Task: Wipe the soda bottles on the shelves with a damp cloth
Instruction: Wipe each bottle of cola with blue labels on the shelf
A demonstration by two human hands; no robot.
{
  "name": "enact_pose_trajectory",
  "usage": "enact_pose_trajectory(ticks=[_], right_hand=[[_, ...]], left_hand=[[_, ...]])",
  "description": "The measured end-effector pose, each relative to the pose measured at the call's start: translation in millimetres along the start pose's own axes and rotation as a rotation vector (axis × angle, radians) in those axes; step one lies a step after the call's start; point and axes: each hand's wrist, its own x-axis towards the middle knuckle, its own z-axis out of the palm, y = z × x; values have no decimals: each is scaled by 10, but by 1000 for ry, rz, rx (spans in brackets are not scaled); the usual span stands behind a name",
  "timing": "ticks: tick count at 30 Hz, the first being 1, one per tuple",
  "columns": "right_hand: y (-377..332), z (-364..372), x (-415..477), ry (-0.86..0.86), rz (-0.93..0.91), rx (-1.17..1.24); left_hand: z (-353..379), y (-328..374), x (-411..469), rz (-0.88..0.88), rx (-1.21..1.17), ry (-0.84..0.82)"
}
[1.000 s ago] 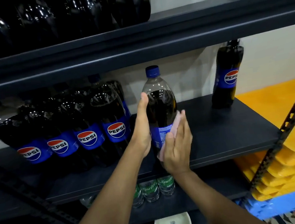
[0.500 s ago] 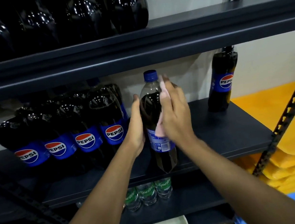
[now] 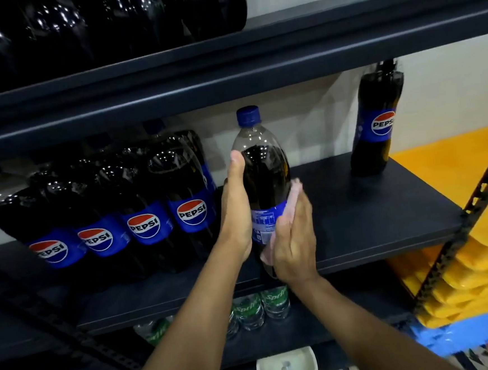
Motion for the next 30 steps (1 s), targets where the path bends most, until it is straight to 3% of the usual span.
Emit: enact_pose_trajectory(ticks=[9,16,22,27,30], right_hand=[[61,-93,-233,-113,294,124],[-594,-183,653,-76,116,143],[-947,-262,1288,-267,181,143],[-744,-73,876,6,-121,39],[-440,44,549,81,-171,-30]], left_hand=[[-87,45,91,-30,22,-32],[-130,114,133,-82,48,-49],[-142,112,68,-100,43,-30],[-65,31,-64,-53,34,-87],[-80,39,-38,-47,76,-70]])
